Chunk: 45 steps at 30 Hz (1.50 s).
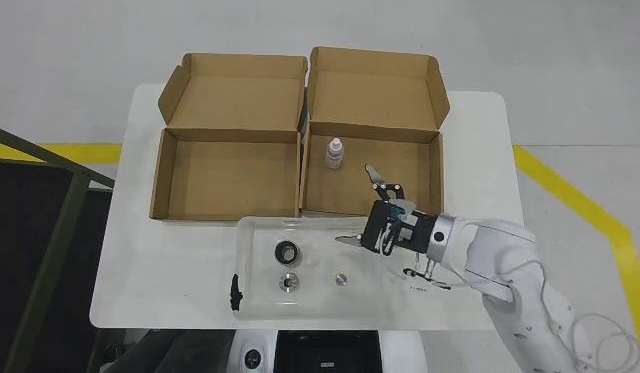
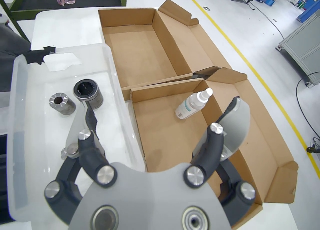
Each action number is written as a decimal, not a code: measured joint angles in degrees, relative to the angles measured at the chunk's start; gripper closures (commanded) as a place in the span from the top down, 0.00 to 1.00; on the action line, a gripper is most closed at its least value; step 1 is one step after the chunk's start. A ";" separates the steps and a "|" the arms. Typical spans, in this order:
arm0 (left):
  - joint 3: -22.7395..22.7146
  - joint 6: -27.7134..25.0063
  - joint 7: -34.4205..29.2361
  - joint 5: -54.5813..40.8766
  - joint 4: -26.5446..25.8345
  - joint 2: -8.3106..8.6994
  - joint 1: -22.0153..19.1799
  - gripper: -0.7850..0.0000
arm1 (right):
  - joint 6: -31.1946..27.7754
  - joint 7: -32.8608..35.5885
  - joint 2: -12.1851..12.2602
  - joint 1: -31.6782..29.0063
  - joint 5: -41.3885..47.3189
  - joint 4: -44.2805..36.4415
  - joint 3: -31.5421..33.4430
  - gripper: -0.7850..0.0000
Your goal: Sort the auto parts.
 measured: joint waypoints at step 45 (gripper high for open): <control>0.00 0.00 0.00 0.00 0.00 0.00 0.00 1.00 | -3.90 31.05 0.16 3.28 -5.96 -0.07 -19.57 1.00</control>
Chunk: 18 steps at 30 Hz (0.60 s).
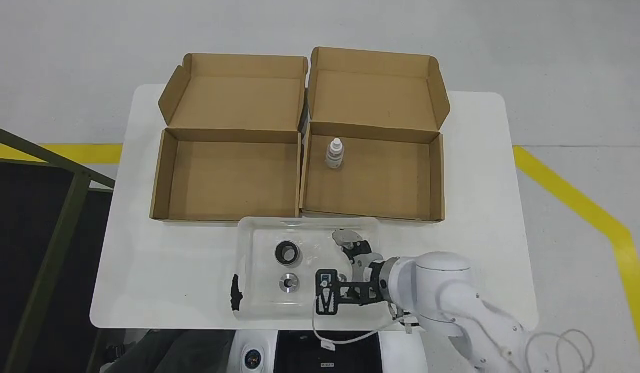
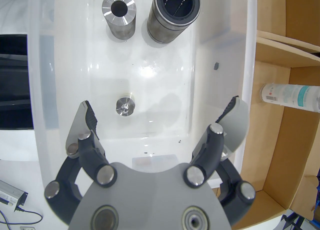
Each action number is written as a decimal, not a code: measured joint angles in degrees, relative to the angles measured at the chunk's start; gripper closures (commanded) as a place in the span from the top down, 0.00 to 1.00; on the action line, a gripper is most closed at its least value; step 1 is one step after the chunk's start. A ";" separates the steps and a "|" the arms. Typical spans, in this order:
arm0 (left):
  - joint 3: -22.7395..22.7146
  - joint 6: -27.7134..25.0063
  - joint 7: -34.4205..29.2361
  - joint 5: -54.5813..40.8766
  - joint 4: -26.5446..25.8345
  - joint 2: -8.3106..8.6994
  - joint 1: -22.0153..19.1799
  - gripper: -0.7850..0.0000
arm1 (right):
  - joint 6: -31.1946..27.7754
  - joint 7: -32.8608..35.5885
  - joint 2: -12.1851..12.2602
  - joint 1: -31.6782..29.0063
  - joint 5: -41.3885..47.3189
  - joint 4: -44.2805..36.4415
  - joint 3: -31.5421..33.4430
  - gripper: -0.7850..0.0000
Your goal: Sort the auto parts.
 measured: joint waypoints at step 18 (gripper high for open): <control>0.00 0.00 0.00 0.00 0.00 0.00 0.00 1.00 | 2.17 4.30 0.01 3.68 -0.15 4.89 -6.87 0.70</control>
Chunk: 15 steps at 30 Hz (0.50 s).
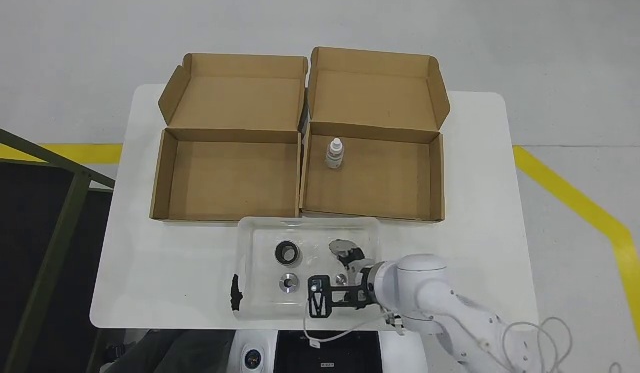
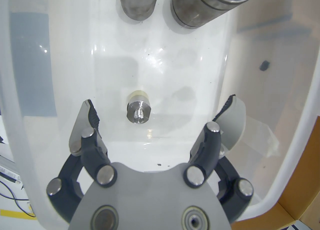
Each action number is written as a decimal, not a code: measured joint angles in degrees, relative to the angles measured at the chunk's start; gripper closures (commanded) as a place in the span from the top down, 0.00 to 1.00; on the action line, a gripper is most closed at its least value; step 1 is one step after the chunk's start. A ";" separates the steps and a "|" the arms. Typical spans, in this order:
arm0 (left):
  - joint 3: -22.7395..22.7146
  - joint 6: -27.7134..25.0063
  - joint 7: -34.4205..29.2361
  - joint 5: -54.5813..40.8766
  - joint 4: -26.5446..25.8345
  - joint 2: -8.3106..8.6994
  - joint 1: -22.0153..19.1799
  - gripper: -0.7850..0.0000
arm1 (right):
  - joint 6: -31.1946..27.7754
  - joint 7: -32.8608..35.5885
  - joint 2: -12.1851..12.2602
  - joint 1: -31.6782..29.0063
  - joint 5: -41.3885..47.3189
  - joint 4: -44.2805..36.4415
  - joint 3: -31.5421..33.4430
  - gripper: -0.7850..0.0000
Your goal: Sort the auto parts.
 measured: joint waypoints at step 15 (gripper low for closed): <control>0.00 0.00 0.00 0.00 0.00 0.00 0.00 1.00 | 3.03 3.03 1.20 3.27 2.39 1.30 -5.00 0.00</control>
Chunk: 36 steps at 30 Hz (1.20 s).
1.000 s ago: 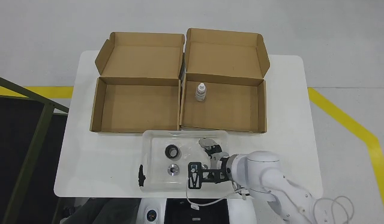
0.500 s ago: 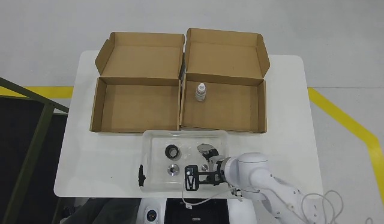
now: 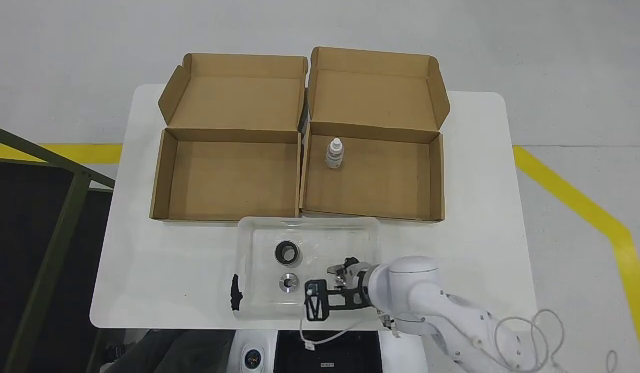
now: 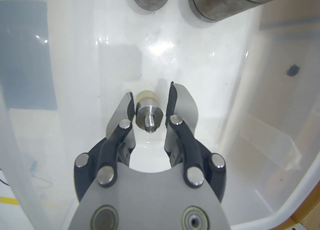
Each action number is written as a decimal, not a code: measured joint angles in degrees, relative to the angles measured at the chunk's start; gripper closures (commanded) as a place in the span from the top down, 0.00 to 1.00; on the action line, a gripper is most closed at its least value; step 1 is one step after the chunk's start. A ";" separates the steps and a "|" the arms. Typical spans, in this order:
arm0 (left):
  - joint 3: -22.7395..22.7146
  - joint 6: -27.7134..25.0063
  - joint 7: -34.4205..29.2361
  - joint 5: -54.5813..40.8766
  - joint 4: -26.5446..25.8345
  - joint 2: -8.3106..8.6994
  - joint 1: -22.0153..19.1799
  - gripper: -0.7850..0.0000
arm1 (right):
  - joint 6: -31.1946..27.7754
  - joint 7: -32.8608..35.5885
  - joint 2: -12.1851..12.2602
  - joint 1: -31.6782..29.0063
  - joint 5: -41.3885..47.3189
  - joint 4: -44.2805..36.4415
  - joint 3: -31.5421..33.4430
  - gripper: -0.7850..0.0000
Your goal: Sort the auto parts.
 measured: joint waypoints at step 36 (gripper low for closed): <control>0.00 0.00 0.00 0.00 0.00 0.00 0.00 1.00 | -4.55 -31.41 4.86 -3.19 8.21 -8.14 24.32 0.00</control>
